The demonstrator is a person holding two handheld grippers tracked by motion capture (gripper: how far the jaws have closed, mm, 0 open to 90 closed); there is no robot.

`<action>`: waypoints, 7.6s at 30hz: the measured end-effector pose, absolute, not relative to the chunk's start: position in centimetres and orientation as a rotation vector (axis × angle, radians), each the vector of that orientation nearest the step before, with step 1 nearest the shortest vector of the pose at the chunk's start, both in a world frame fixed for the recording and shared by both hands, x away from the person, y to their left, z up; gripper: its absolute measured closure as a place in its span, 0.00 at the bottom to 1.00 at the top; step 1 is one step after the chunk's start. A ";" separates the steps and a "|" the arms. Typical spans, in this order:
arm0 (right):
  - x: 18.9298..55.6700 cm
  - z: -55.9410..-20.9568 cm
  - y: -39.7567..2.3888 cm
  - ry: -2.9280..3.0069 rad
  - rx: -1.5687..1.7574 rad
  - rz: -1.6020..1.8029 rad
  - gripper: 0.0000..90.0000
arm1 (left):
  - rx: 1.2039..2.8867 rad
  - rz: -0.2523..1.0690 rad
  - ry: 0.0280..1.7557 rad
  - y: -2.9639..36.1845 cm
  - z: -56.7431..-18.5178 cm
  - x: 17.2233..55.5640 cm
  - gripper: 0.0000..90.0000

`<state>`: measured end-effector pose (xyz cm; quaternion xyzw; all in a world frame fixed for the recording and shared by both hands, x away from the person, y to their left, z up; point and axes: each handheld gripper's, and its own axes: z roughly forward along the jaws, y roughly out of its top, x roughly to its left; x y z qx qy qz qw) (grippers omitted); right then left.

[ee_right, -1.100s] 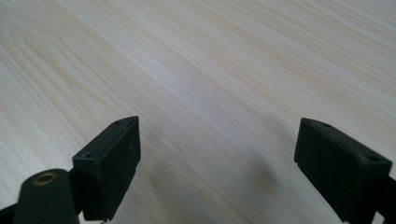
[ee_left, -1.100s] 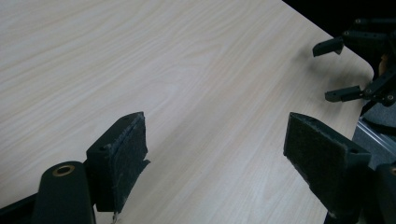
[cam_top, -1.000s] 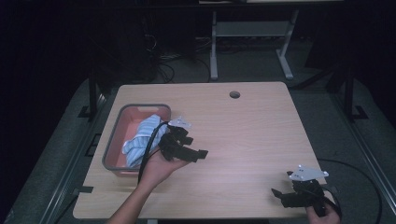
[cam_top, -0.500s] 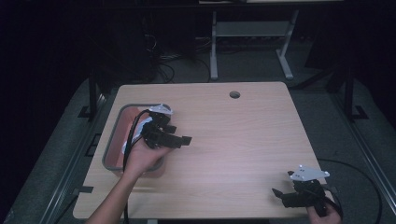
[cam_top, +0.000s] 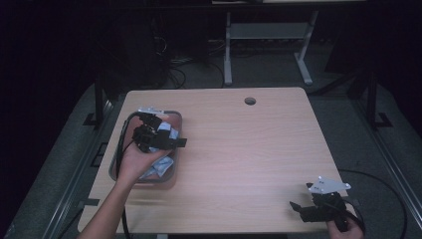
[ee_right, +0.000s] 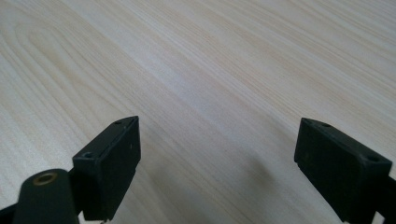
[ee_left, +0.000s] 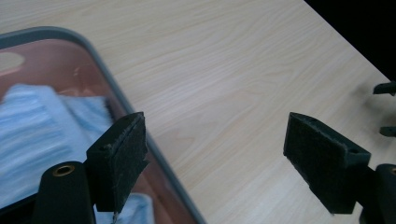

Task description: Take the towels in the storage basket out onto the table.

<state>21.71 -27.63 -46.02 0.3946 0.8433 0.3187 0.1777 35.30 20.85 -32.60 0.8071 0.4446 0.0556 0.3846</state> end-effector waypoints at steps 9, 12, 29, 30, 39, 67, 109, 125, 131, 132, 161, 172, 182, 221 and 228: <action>21.7 -46.0 -27.7 2.383 1.116 0.898 0.15 | 2.024 0.156 1.225 23.1 -33.3 36.1 0.23; 21.6 -46.0 -27.7 2.382 1.111 0.901 0.15 | 2.001 0.147 1.260 23.8 -33.6 36.4 0.23; 21.4 -45.9 -27.8 2.390 1.116 0.917 0.15 | 2.042 0.199 1.425 25.4 -36.2 38.8 0.23; 21.4 -45.9 -27.8 2.390 1.116 0.917 0.15 | 2.042 0.199 1.425 25.4 -36.2 38.8 0.23; 21.4 -45.9 -27.5 2.398 1.109 0.912 0.15 | 2.108 0.197 1.526 25.8 -38.5 39.7 0.24; 21.3 -46.0 -27.5 2.391 1.093 0.903 0.15 | 2.385 0.160 1.598 25.0 -41.7 40.4 0.51; 21.0 -45.8 -27.8 2.357 1.127 0.897 0.15 | 2.213 0.060 1.532 27.6 -37.9 38.5 0.69; 20.9 -45.6 -27.9 2.348 1.122 0.897 0.15 | 2.185 0.086 1.439 27.1 -36.7 36.9 0.69; 20.9 -45.6 -27.9 2.347 1.119 0.900 0.16 | 2.173 0.090 1.428 27.2 -36.3 36.6 0.69; 20.9 -45.6 -27.9 2.346 1.119 0.901 0.15 | 2.169 0.089 1.426 27.3 -36.3 36.5 0.69; 20.8 -45.3 -28.3 2.327 1.131 0.918 0.15 | 1.999 0.114 1.411 29.5 -33.2 35.6 0.68; 20.8 -45.2 -28.6 2.318 1.122 0.921 0.15 | 1.981 0.172 1.359 29.0 -30.8 35.3 0.68; 20.8 -45.1 -28.8 2.309 1.133 0.924 0.15 | 1.969 0.174 1.329 28.4 -29.8 35.2 0.68; 20.7 -44.9 -29.2 2.295 1.139 0.933 0.15 | 2.001 0.140 1.217 23.2 -27.2 36.3 0.68; 20.7 -45.0 -29.2 2.296 1.143 0.936 0.15 | 2.016 0.131 1.195 21.9 -27.0 36.5 0.68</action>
